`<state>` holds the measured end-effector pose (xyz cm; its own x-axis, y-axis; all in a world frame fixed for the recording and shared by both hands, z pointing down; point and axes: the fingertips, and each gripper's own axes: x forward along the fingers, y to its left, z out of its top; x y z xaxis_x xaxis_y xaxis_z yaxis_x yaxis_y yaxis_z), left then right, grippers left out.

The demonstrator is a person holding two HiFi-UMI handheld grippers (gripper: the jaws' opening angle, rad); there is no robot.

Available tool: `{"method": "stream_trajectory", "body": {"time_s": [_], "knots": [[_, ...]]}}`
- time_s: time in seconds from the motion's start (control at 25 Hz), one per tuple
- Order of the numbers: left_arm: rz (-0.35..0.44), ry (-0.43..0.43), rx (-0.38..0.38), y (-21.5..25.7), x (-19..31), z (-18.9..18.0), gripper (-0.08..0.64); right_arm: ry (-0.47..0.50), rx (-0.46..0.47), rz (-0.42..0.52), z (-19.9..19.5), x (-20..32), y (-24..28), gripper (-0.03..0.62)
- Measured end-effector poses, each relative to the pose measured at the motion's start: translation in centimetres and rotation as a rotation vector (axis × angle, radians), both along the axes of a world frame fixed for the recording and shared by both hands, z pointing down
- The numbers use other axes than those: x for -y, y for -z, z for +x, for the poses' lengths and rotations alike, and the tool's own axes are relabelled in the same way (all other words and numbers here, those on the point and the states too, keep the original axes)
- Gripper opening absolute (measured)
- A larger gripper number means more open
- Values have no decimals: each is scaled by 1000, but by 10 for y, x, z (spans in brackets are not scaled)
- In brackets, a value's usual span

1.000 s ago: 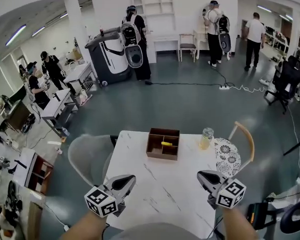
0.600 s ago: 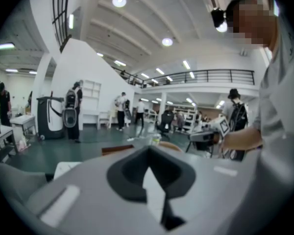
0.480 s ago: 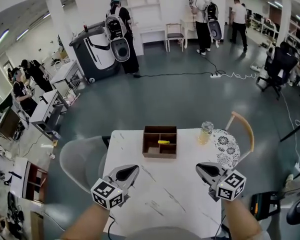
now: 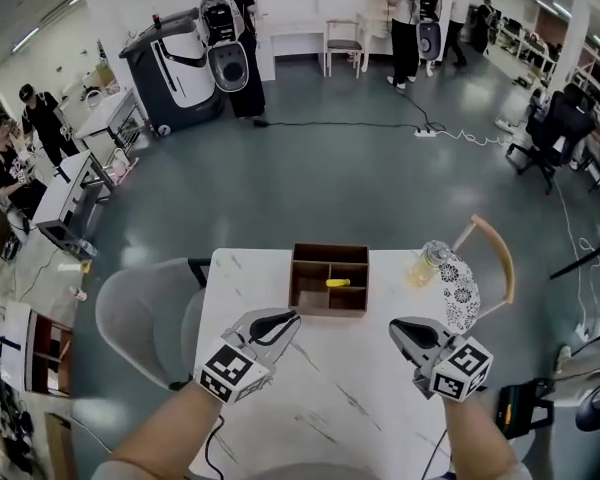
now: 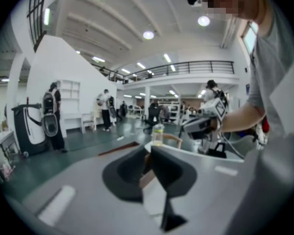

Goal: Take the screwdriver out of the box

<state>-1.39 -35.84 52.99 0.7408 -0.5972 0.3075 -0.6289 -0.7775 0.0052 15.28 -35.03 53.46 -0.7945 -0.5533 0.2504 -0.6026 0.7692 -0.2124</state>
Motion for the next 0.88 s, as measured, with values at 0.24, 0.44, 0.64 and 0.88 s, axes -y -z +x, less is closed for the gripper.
{"method": "stream_trajectory", "body": {"time_s": [0.24,0.44,0.64,0.88], "knots": [[60,-107,110,-29,32,25,77,1,-22,0,-5,30,-24,9],[97,-162,184,-49,60,39,115,-4,-34,5,-5,51,-38,9],[71,-187,191,-70,77,51,140,-2,-5,-14,-6,55,-54,9],[136,-277,312,-91,86,65,155,13,-3,-13,-12,59,-68,9]]}}
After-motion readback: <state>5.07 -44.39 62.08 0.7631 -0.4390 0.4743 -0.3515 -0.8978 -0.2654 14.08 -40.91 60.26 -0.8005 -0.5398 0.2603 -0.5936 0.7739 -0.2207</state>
